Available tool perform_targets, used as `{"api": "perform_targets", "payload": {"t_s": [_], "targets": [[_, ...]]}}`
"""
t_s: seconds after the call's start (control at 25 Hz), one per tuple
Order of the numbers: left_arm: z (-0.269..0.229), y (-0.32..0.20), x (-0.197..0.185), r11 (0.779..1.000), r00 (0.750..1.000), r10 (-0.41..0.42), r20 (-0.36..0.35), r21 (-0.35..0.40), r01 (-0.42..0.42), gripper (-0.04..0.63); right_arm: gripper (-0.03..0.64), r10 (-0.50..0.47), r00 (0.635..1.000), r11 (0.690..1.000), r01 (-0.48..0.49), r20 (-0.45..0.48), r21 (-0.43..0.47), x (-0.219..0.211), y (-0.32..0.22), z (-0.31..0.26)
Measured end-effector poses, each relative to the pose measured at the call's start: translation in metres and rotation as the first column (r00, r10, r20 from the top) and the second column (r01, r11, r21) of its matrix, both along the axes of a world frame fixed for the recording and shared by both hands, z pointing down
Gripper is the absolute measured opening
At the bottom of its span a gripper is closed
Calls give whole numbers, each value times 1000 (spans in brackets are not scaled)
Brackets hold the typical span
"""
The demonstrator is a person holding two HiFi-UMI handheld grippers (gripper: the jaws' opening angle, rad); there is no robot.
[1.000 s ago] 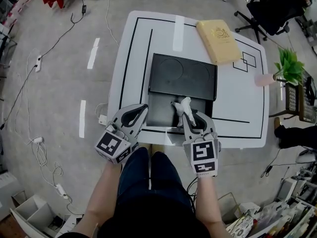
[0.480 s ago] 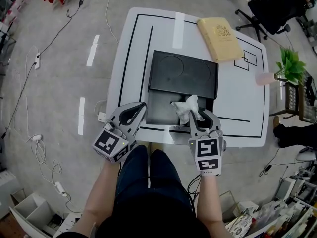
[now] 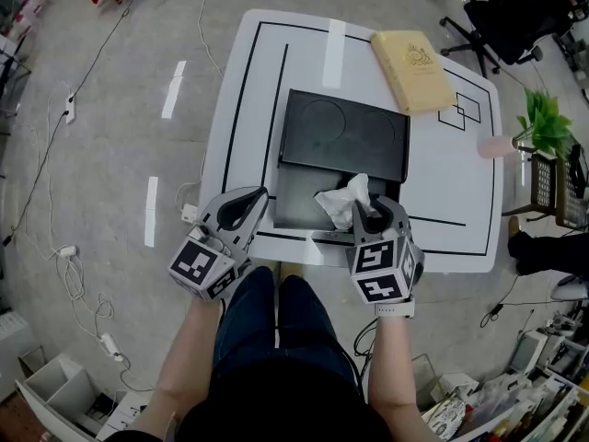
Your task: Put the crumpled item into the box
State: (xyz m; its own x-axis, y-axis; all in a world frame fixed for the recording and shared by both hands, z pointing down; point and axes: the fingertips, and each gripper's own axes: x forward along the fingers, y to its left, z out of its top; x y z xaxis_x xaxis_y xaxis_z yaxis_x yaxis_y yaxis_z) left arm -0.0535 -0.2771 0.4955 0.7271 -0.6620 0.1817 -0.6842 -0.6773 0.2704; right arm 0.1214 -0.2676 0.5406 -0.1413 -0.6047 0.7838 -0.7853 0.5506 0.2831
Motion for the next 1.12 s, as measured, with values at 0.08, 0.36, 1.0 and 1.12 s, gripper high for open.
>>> {"api": "perform_targets", "payload": {"t_s": [0.08,0.36,1.0,1.12], "targets": [[0,1,-1,1000,1000,1,0,0,-1,3,98,-39,999,999,39,-37,-8,-6,-2,0],[5,2,-5,1000,1000,-10,-5,-6,10,3,87,-157,982,987,152,-109,-51,-26,-7,8],[12,-2,-11,999,1000,-27,-12,-26,26,3,118,-215,967,975,204,-141,-83,-35,-21,21],[13,-2,-11,999,1000,-25,-11,-28,25,3,127,-191,973,981,185,-131,-59,-34,-21,20]]}}
